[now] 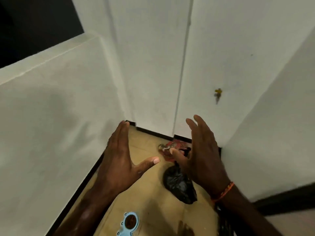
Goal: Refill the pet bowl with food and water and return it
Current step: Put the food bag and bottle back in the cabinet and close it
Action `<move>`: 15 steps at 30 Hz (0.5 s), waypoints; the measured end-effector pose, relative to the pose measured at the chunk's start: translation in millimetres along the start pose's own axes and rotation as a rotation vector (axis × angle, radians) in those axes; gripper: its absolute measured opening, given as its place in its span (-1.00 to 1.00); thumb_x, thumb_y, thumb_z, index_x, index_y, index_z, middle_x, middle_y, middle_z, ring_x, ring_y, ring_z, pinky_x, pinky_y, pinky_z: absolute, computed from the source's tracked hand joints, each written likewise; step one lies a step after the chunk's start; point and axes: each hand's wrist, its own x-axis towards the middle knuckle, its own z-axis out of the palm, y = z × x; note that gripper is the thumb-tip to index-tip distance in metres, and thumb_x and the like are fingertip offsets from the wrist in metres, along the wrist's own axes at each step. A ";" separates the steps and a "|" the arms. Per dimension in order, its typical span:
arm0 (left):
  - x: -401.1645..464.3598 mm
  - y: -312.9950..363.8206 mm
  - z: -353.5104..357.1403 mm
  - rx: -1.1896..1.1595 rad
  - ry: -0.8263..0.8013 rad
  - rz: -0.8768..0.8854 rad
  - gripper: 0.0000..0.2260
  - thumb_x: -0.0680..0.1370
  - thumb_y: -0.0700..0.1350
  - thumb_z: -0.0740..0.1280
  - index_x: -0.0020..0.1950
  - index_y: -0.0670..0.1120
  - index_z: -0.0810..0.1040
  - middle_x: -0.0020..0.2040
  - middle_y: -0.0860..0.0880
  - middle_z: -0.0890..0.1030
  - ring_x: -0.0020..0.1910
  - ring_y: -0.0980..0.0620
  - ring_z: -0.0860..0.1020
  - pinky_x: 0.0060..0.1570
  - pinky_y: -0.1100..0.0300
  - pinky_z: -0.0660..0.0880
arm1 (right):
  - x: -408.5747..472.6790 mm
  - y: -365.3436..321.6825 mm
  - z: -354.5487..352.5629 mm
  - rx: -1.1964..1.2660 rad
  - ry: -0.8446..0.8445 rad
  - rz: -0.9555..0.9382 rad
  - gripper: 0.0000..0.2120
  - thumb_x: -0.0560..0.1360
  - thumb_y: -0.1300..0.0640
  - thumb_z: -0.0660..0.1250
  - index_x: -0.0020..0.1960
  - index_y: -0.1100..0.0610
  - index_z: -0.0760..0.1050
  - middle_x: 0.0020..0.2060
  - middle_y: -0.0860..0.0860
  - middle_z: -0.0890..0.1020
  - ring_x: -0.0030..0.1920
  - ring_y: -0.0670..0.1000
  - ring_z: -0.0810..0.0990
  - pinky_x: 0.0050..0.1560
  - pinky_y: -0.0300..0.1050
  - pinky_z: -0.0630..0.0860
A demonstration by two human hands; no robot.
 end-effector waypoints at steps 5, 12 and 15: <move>37.0 59.4 40.5 -0.122 -0.113 0.221 0.12 0.32 0.65 0.18 0.68 0.09 -0.12 0.69 0.11 -0.04 0.63 0.19 -0.06 0.57 0.10 0.06 | -33.9 30.4 -65.0 -0.105 0.190 0.159 -0.15 0.46 -0.31 0.30 0.61 0.05 0.16 0.62 0.04 0.15 0.59 0.08 0.20 0.47 0.16 0.33; 47.2 173.8 112.6 -0.279 -0.320 0.486 0.16 0.26 0.68 0.18 0.68 0.12 -0.14 0.69 0.14 -0.06 0.64 0.16 -0.05 0.60 0.02 0.09 | -100.3 80.2 -156.0 -0.271 0.385 0.462 -0.11 0.45 -0.27 0.40 0.63 -0.04 0.07 0.64 -0.02 0.06 0.61 0.03 0.08 0.52 0.20 0.25; 37.9 210.8 140.2 -0.306 -0.410 0.632 0.15 0.31 0.63 0.27 0.68 0.09 -0.13 0.69 0.10 -0.04 0.64 0.14 -0.02 0.58 0.00 0.14 | -135.8 90.9 -180.7 -0.332 0.429 0.611 -0.10 0.44 -0.34 0.33 0.63 -0.07 0.02 0.65 -0.05 0.02 0.62 -0.01 0.00 0.54 0.27 0.23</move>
